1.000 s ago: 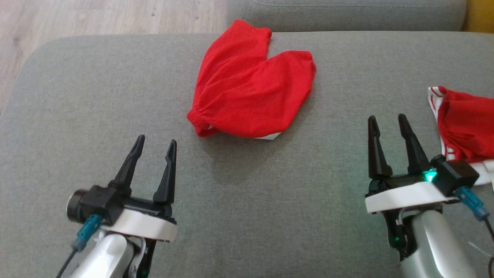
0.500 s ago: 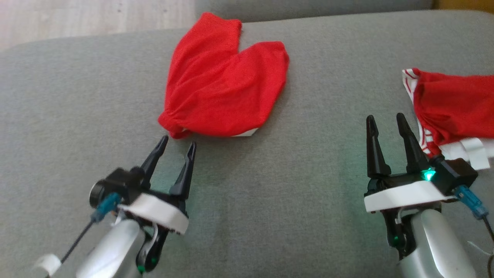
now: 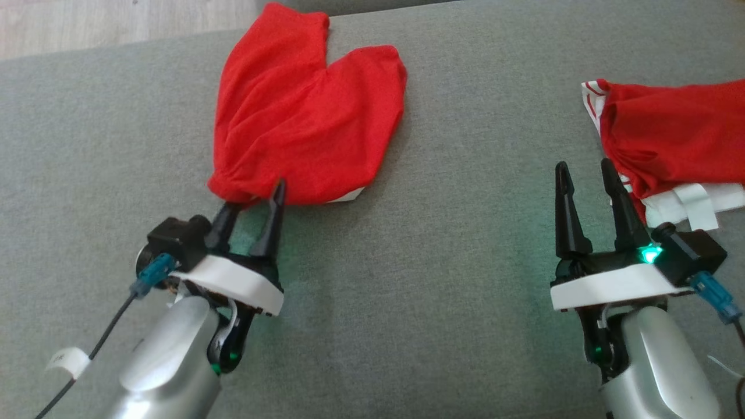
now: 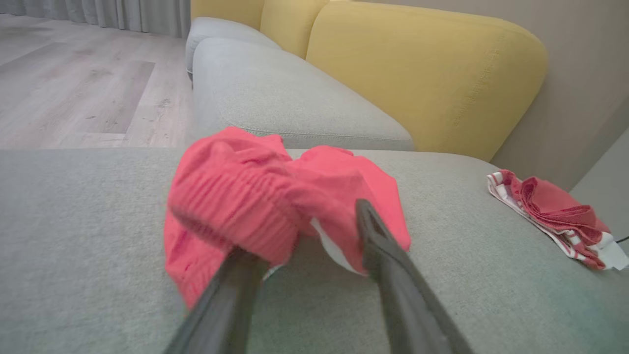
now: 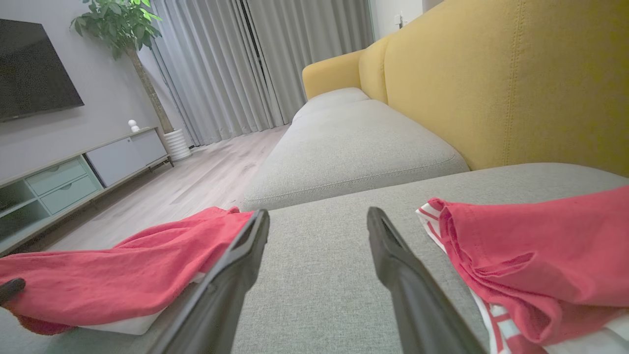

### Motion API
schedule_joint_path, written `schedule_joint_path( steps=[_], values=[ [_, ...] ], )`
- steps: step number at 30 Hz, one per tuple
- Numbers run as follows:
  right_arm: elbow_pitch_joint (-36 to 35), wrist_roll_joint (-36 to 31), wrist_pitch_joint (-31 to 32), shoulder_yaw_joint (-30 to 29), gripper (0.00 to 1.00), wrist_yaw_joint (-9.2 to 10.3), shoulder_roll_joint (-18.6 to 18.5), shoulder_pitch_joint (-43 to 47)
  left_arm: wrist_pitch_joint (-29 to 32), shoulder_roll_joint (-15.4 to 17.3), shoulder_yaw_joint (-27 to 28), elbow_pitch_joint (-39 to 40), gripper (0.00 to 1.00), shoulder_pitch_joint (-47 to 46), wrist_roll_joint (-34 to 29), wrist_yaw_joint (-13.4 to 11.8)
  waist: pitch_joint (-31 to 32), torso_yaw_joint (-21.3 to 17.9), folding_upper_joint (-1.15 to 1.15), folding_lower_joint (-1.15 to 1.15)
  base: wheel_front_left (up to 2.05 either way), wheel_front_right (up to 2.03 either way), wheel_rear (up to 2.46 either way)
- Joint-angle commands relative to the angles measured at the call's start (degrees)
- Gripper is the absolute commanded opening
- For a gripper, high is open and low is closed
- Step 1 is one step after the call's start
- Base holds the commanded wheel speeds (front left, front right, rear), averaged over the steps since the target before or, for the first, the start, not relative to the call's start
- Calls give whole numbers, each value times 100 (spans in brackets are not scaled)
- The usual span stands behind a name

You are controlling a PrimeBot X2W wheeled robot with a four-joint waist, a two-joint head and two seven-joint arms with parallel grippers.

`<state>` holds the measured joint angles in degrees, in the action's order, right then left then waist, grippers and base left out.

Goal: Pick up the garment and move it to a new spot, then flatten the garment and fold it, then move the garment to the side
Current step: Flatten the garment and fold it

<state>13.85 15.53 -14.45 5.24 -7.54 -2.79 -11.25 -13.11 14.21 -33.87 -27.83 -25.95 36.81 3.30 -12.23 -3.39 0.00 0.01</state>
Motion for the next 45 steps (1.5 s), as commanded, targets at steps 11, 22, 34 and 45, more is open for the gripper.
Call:
schedule_joint_path(
  steps=[11, 22, 34, 45],
  values=[
    [-160, 163, -55, 227, 100, 5, -9, -145, -164, 416, 207, 667, 0, -566, -535, 14, 179, -118, 0, -1, 0, 0, 0],
    [-161, 528, -55, 497, 100, 5, -9, -247, 1265, 260, -309, 1778, 0, -2363, -522, 324, 496, -609, 0, -1, 0, 0, 0],
    [-215, 654, -55, 467, 100, 5, -9, -202, 2117, -119, 172, 1943, 0, -2898, 284, -193, 544, -706, 0, -1, 0, 0, 0],
    [-248, 486, -55, 406, 100, 5, -9, -350, 2735, 810, 259, 552, 0, -980, 963, -206, 212, -573, 0, -1, 0, 0, 0]
  ],
)
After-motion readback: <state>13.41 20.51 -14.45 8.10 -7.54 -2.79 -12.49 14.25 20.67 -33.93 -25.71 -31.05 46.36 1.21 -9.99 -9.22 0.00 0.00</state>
